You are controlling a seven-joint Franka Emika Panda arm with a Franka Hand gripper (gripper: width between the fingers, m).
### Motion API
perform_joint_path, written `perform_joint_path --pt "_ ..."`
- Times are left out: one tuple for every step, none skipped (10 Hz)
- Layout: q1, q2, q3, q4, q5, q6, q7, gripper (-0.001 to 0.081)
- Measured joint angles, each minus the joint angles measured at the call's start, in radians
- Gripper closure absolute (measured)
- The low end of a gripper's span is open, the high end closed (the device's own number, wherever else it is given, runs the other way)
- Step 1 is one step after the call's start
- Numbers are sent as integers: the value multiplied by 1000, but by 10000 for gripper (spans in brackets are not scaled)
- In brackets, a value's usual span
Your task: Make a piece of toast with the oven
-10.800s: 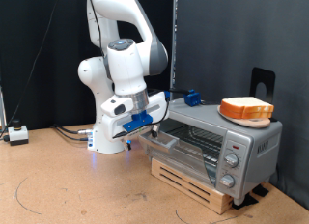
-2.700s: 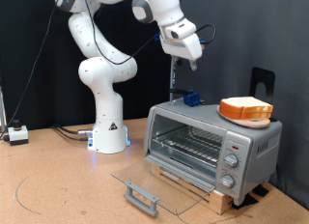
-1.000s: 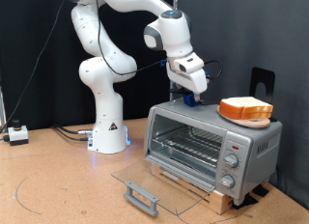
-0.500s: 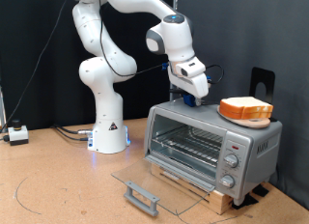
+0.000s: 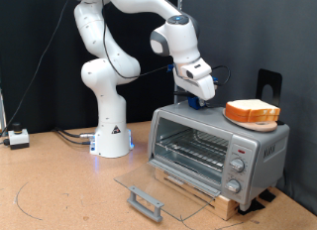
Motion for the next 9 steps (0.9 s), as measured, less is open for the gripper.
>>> perform_joint_path --pt "0 0 0 0 0 0 0 413" --pt "0 0 0 1 3 0 0 411" --pt "0 -1 -3 4 13 0 0 411" --pt "0 -9 -13 10 28 0 -8 411" --pt "0 -25 -32 17 40 -7 -21 411" --pt "-1 -48 -56 29 42 -32 -28 411" --pt "-4 -75 -81 41 39 -72 -30 411" --pt "-6 -107 -100 43 37 -110 -31 411" --pt "-6 -105 -97 42 37 -109 -29 411"
